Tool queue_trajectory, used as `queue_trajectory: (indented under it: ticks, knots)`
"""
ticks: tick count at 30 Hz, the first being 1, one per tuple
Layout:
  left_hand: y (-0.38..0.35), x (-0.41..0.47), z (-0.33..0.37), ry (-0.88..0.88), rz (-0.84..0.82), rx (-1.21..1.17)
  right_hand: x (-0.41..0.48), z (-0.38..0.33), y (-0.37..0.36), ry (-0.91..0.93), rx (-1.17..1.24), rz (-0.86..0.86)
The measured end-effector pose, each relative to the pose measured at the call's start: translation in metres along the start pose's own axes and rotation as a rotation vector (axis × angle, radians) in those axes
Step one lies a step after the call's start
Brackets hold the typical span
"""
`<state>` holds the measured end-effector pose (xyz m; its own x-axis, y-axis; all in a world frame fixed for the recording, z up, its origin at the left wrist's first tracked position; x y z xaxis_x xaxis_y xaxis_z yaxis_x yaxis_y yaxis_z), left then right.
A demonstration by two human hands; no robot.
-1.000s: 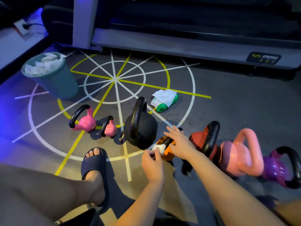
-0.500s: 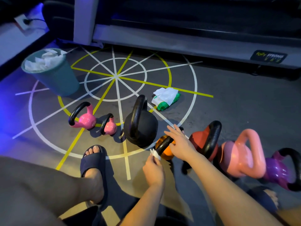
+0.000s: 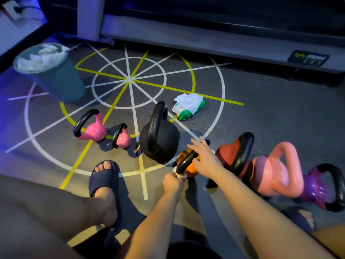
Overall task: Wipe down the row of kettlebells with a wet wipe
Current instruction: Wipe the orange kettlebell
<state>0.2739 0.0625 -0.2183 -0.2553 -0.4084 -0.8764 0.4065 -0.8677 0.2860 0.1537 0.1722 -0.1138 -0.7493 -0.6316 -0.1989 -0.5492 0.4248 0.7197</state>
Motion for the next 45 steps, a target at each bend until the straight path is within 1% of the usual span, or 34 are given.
queue_trajectory:
  ticks: [2, 5, 7, 10, 11, 13, 14, 18, 20, 22, 24, 27, 28, 31, 34, 36, 38, 40, 45]
  knots:
    - [-0.004, 0.001, -0.003, 0.040, -0.016, -0.041, 0.001, 0.002, 0.001, -0.013, -0.001, -0.005]
    - [-0.007, -0.011, -0.008, -0.024, 0.076, -0.152, 0.005, 0.000, 0.000, 0.009, 0.009, 0.038]
    - [-0.010, -0.024, -0.011, -0.074, 0.095, -0.201, 0.007, -0.004, -0.001, 0.008, 0.018, 0.095]
    - [0.001, -0.021, -0.003, -0.141, 0.122, -0.150, 0.006, -0.009, -0.003, 0.015, 0.026, 0.135]
    - [0.004, -0.013, -0.001, -0.145, 0.094, -0.131, 0.005, -0.009, -0.003, 0.021, 0.019, 0.121]
    - [0.003, -0.005, 0.003, -0.140, -0.015, -0.112, 0.002, -0.005, -0.001, 0.028, 0.016, 0.080]
    - [0.002, -0.001, 0.004, -0.141, -0.039, -0.082, 0.000, -0.004, 0.000, 0.032, 0.020, 0.059]
    - [-0.001, 0.002, 0.012, -0.172, 0.007, 0.070, -0.001, -0.002, 0.000, 0.019, 0.031, 0.013]
    - [0.001, 0.004, 0.011, -0.146, 0.032, 0.096, 0.000, -0.002, 0.000, 0.004, 0.026, 0.010]
    - [0.006, 0.000, 0.005, -0.124, 0.032, 0.062, 0.000, -0.002, 0.000, 0.008, 0.029, 0.015]
    - [0.008, -0.004, -0.006, -0.113, -0.011, -0.023, 0.000, -0.002, 0.000, 0.009, 0.039, 0.026]
    - [0.002, -0.014, -0.018, -0.140, -0.179, -0.176, 0.003, -0.004, -0.002, 0.008, 0.047, 0.050]
    - [0.002, -0.016, -0.017, -0.158, -0.192, -0.184, 0.003, -0.005, -0.002, 0.001, 0.047, 0.052]
    - [0.008, -0.014, -0.010, -0.186, -0.112, -0.072, 0.001, -0.006, -0.002, -0.015, 0.023, 0.023]
    - [0.010, -0.007, -0.002, -0.131, -0.186, -0.079, 0.001, -0.005, 0.000, -0.026, 0.050, -0.037]
    - [0.008, -0.002, -0.001, -0.061, -0.230, -0.095, 0.004, -0.006, 0.004, -0.025, 0.072, -0.103]
    - [0.007, -0.003, 0.002, -0.025, -0.216, -0.067, 0.007, -0.006, 0.008, -0.020, 0.057, -0.165]
    - [0.007, -0.003, 0.004, -0.034, -0.176, -0.054, 0.008, -0.006, 0.009, -0.032, 0.046, -0.198]
    - [0.011, -0.007, 0.004, -0.141, 0.003, 0.031, 0.011, -0.004, 0.005, -0.041, 0.073, -0.134]
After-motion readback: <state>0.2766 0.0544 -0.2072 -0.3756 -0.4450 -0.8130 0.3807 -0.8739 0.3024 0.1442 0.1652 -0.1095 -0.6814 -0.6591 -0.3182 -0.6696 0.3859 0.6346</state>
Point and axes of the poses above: each hand's wrist, its own x-axis towards the middle knuckle, its own y-axis out of the back of the hand, z = x × y, the point moved 8 cm from there along x, towards the middle knuckle, and after that the axes turned 15 degrees about y, right-handed, at the moved point
